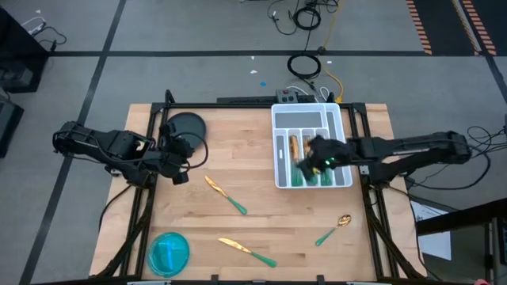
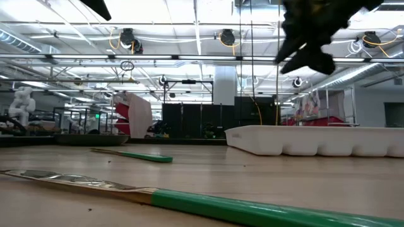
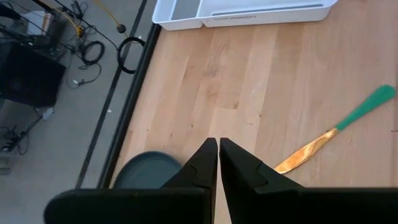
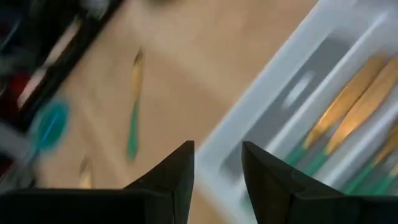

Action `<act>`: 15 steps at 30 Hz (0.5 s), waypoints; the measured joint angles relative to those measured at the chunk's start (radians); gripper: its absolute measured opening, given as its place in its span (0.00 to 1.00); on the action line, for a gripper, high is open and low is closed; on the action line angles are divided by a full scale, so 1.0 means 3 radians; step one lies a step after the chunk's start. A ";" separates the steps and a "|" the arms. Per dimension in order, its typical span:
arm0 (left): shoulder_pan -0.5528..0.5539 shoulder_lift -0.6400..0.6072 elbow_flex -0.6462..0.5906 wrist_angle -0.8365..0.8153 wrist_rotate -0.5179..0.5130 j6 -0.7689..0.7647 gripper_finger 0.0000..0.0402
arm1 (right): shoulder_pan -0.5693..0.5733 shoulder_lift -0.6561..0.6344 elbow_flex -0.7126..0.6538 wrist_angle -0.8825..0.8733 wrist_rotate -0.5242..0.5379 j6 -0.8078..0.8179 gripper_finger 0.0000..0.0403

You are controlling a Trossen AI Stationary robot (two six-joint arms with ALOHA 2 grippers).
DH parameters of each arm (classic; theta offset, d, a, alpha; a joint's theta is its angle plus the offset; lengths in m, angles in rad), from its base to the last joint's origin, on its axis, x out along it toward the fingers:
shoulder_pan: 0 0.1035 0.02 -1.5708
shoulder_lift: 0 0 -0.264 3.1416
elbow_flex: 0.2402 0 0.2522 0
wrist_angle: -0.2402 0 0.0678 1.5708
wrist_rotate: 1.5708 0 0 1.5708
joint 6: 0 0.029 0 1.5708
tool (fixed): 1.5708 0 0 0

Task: Sort silverware
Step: Put the green spoon into the white silverware organizer

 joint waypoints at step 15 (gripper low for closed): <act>0.0000 0.0000 -0.0001 0.0037 0.0097 -0.0174 0.07 | 0.1367 0.0066 0.0000 -0.2205 -0.1020 0.1995 0.44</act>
